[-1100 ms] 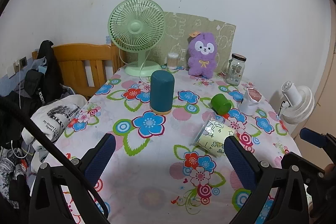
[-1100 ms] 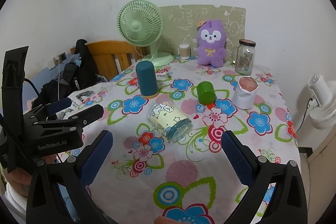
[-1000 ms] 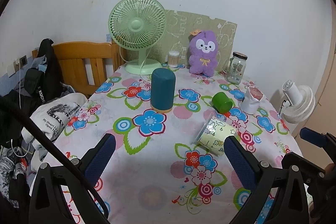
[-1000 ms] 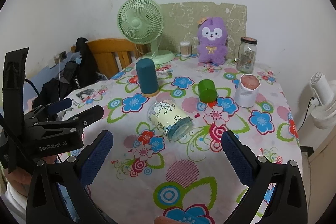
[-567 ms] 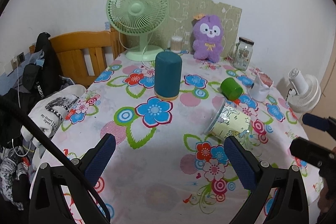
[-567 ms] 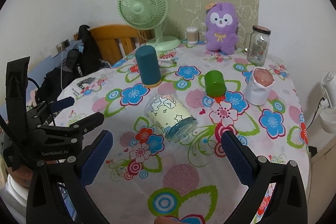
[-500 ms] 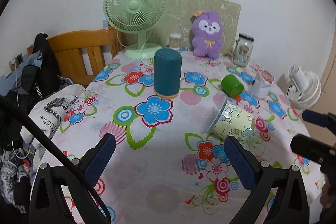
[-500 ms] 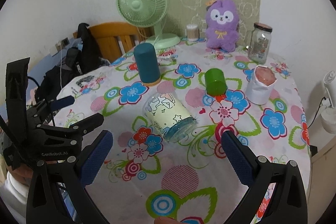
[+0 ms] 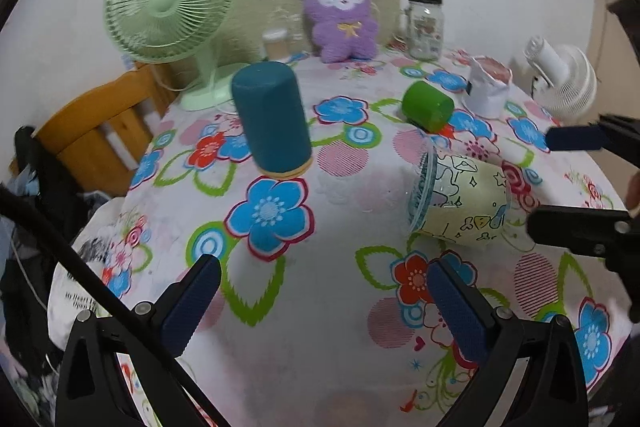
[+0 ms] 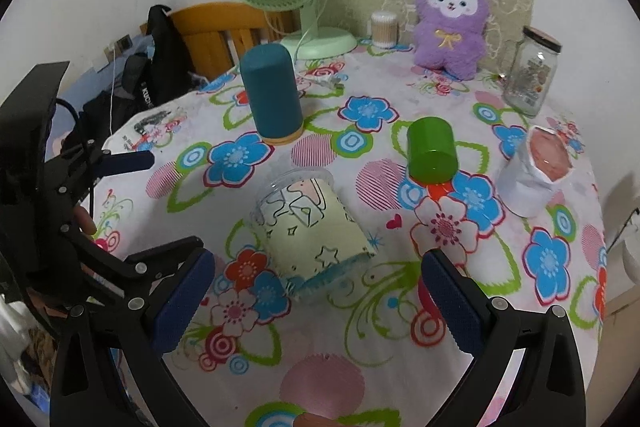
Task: Flip cup upside down
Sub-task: 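Move the right gripper toward the pale green cup lying on its side, then close the right gripper around the cup body and lift it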
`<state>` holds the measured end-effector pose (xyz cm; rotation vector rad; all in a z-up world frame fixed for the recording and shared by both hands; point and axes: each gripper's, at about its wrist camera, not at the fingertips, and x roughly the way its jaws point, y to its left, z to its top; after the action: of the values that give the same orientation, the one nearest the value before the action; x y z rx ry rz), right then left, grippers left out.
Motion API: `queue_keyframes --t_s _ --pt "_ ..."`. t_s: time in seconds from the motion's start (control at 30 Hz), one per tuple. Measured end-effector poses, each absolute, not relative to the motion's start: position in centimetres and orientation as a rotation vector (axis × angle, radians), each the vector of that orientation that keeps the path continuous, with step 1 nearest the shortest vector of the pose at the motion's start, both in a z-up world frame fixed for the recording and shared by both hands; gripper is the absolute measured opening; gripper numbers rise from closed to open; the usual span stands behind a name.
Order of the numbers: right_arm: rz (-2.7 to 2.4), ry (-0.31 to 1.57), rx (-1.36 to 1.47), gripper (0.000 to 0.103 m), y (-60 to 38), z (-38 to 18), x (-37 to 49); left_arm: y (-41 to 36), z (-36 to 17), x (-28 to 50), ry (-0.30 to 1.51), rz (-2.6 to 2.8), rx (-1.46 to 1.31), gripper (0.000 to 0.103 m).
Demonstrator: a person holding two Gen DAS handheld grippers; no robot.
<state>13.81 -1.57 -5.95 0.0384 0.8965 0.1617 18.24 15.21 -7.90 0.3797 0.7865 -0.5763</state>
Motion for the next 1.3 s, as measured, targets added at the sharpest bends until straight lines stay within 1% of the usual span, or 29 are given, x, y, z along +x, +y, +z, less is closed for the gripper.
queue_keyframes --t_s 0.33,0.57,0.6,0.63,0.73,0.8,0.87,1.3 --pt "0.224 0.979 0.001 0.103 -1.4 -8.3 17.8 13.2 -9.1 20.9 0.864 -0.668 0.522 0.103" --pt "0.263 0.991 -0.017 0.102 -0.9 -9.3 19.0 12.0 -10.0 21.7 0.908 -0.708 0.598 0.103" --pt "0.272 0.995 -0.02 0.1 -0.8 -9.5 19.1 11.9 -10.0 21.8 0.914 -0.712 0.594 0.103" --pt "0.28 0.999 -0.021 0.094 -0.7 -9.6 19.3 11.9 -10.1 21.9 0.92 -0.715 0.591 0.103" --pt "0.308 1.013 -0.026 0.083 -0.4 -10.0 19.5 11.9 -10.4 22.2 0.933 -0.715 0.588 0.103" --pt "0.323 1.013 -0.029 0.077 -0.3 -10.3 19.5 12.0 -10.5 22.3 0.937 -0.708 0.594 0.103" --pt "0.326 1.004 -0.027 0.074 -0.2 -10.2 19.3 11.9 -10.5 22.3 0.94 -0.709 0.593 0.103" --pt "0.354 0.925 -0.014 0.073 2.3 -6.0 14.3 13.6 -8.6 19.7 0.937 -0.738 0.53 0.103"
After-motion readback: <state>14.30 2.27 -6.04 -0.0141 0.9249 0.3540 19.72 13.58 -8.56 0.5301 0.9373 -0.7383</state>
